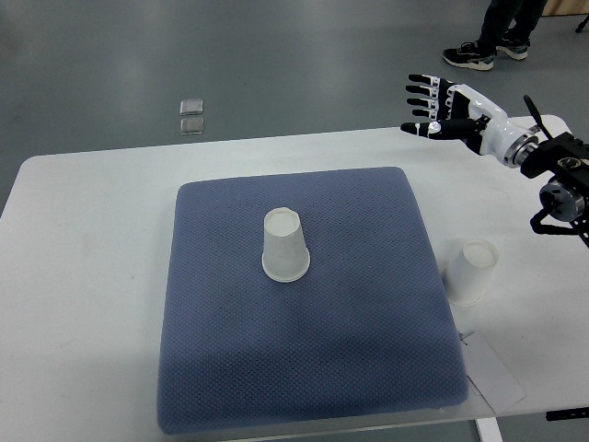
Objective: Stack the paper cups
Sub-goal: 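Move the right hand down toward the white cup beside the pad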
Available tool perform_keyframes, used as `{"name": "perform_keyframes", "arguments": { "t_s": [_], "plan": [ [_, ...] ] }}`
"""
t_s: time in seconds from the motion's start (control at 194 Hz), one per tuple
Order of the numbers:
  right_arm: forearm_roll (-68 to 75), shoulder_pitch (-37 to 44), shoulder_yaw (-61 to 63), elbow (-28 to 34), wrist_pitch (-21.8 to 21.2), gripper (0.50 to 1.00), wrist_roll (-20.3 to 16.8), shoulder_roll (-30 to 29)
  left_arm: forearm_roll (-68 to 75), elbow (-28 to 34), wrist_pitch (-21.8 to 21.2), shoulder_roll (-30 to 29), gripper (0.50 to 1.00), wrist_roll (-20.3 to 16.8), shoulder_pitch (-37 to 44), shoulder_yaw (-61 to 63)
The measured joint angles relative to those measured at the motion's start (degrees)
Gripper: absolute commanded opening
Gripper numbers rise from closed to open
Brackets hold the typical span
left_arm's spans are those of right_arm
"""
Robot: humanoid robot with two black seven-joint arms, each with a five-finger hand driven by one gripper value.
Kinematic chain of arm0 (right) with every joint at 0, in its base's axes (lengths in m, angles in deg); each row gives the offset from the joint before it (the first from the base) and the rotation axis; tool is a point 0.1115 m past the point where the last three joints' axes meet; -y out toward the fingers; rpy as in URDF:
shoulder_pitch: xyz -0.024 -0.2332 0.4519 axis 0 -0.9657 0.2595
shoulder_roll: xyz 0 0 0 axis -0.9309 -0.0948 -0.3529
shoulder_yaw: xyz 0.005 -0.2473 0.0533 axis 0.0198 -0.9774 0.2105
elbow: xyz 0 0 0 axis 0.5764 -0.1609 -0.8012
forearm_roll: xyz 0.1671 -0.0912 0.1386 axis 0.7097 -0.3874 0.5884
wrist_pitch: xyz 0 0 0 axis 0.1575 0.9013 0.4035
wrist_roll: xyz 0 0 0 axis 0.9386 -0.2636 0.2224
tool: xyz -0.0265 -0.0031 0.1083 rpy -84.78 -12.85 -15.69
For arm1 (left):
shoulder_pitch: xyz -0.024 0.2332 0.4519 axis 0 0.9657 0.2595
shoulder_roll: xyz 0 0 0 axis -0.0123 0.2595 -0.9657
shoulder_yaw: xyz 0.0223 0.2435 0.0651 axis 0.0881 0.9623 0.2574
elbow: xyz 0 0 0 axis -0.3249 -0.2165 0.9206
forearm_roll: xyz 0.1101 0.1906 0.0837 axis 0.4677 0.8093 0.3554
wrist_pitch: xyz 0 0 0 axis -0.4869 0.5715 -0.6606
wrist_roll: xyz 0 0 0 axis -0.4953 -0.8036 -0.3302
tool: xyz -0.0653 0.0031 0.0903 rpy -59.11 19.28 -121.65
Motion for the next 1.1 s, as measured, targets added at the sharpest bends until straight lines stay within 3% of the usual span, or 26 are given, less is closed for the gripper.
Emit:
{"name": "perform_keyframes", "arguments": {
  "t_s": [0.346, 0.464, 0.609, 0.949, 1.099],
  "plan": [
    [-14.76, 8.43, -11.91, 7.32, -6.36, 0.905, 7.97, 21.27, -0.01, 0.00, 0.00, 0.00, 1.000, 0.00, 0.00, -0.02],
    [-19.37, 10.47, -14.55, 12.72, -9.72, 0.903, 10.02, 28.69, -0.01, 0.00, 0.00, 0.00, 1.000, 0.00, 0.00, -0.02],
    [-27.90, 11.71, -16.19, 20.51, -10.64, 0.903, 11.38, 34.86, -0.01, 0.00, 0.00, 0.00, 1.000, 0.00, 0.00, -0.01],
    [-42.18, 12.12, -20.19, 29.73, -9.66, 0.899, 12.38, 37.26, -0.01, 0.00, 0.00, 0.00, 1.000, 0.00, 0.00, 0.00],
    [-43.92, 12.51, -24.62, 30.91, -6.04, 0.897, 12.09, 36.84, -0.01, 0.00, 0.00, 0.00, 1.000, 0.00, 0.00, 0.00]
  ]
}}
